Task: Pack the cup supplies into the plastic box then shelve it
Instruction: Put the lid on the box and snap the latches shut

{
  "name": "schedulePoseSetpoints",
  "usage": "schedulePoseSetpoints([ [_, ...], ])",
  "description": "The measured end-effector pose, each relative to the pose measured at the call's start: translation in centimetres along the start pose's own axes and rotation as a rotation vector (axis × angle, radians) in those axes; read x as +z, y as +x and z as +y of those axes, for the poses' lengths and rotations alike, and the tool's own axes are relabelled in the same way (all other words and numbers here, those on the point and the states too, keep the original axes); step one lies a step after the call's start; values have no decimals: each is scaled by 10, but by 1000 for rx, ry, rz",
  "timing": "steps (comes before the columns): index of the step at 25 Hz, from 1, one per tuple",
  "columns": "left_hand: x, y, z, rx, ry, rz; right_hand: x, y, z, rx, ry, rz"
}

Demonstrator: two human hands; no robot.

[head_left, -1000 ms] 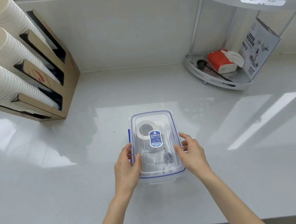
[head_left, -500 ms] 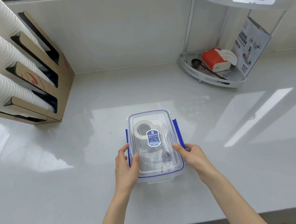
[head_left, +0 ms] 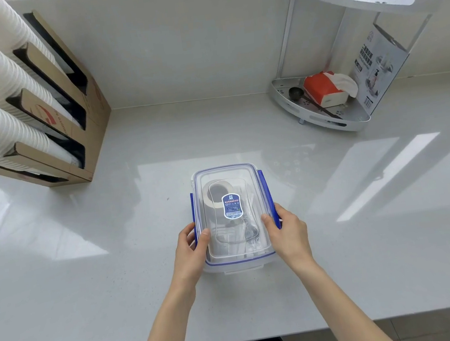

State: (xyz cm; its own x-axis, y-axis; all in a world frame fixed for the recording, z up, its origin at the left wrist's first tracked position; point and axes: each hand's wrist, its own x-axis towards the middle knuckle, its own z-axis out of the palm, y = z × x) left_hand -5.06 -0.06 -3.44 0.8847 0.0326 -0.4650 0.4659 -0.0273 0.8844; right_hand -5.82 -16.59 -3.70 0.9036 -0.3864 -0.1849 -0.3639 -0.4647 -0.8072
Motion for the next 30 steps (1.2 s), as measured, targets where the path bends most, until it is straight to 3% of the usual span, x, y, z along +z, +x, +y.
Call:
schedulePoseSetpoints([
  [6, -2, -1, -4, -25, -13, 22, 4, 0, 1, 2, -18, 0],
  [11, -2, 1, -6, 46, 118, 157, 1, -1, 2, -19, 11, -16],
  [21, 2, -1, -4, 101, 137, 140, 1, 0, 2, -4, 15, -22],
  [30, 11, -2, -9, 304, 459, 263, 0, 0, 0, 14, 26, -46],
])
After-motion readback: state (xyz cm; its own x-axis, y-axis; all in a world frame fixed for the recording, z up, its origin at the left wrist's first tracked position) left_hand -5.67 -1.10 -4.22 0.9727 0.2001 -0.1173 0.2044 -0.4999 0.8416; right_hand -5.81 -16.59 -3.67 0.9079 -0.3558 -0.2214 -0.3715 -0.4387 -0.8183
